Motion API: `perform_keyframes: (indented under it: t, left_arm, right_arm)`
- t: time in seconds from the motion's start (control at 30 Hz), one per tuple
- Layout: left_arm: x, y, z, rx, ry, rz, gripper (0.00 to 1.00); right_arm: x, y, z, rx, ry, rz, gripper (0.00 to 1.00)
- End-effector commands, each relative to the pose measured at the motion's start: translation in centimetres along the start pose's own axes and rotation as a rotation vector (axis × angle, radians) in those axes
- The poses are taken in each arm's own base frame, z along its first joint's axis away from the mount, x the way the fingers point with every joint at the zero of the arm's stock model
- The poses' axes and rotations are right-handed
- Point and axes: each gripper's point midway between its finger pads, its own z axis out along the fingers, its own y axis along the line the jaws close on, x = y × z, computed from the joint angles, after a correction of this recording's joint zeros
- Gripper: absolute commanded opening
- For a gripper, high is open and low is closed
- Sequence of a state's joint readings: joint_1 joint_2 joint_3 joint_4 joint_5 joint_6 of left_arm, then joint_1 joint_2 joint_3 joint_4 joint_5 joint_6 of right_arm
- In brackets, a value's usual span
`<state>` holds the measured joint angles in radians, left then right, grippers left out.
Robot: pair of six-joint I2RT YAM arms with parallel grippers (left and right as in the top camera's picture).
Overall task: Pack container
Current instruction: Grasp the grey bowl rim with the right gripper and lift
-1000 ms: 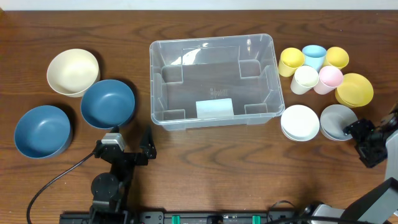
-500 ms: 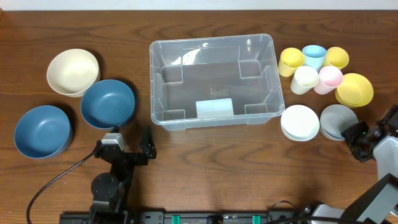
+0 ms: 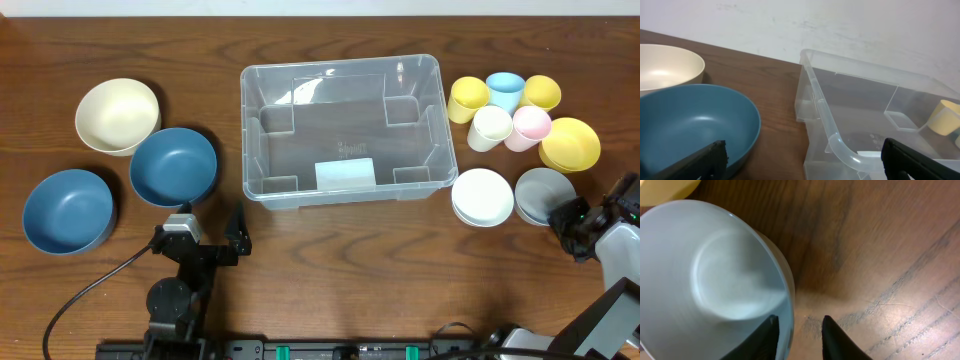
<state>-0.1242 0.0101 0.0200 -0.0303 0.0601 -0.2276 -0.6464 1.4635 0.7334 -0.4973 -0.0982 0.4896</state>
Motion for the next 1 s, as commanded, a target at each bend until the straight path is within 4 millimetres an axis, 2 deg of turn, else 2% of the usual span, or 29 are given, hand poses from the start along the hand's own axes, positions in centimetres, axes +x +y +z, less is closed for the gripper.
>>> perform_keyframes:
  t: [0.0, 0.1, 0.13, 0.4, 0.57, 0.7, 0.87, 0.9, 0.97]
  left_arm:
    - [1.4, 0.6, 0.1, -0.022, 0.042, 0.019, 0.98]
    - [1.4, 0.6, 0.1, -0.022, 0.042, 0.019, 0.98]
    - [1.4, 0.6, 0.1, -0.022, 0.042, 0.019, 0.98]
    - [1.4, 0.6, 0.1, -0.022, 0.042, 0.019, 0.98]
    - [1.4, 0.6, 0.1, -0.022, 0.042, 0.019, 0.98]
    - [1.4, 0.6, 0.1, -0.022, 0.042, 0.019, 0.98]
    - [1.4, 0.6, 0.1, -0.022, 0.042, 0.019, 0.98]
    - [1.4, 0.6, 0.1, -0.022, 0.042, 0.019, 0.98]
    - [1.4, 0.6, 0.1, -0.022, 0.042, 0.019, 0.98]
  right_arm:
    - [-0.1, -0.5, 0.0, 0.017, -0.014, 0.008, 0.22]
    - [-0.1, -0.5, 0.0, 0.016, -0.014, 0.009, 0.03]
    - [-0.1, -0.5, 0.0, 0.016, -0.013, 0.009, 0.01]
    - [0.2, -0.5, -0.1, 0.017, 0.006, 0.039, 0.01]
    - [-0.3, 1.3, -1.9, -0.05, 0.024, 0.064, 0.01]
    - [-2.4, 3.0, -5.8, -0.081, -0.01, 0.056, 0.01]
    - [-5.3, 5.8, -13.2, -0.152, -0.109, 0.008, 0.01]
    - [-5.7, 6.7, -14.8, -0.188, -0.136, -0.019, 0.01]
    - [-5.6, 10.1, -18.4, -0.336, -0.178, -0.148, 0.01]
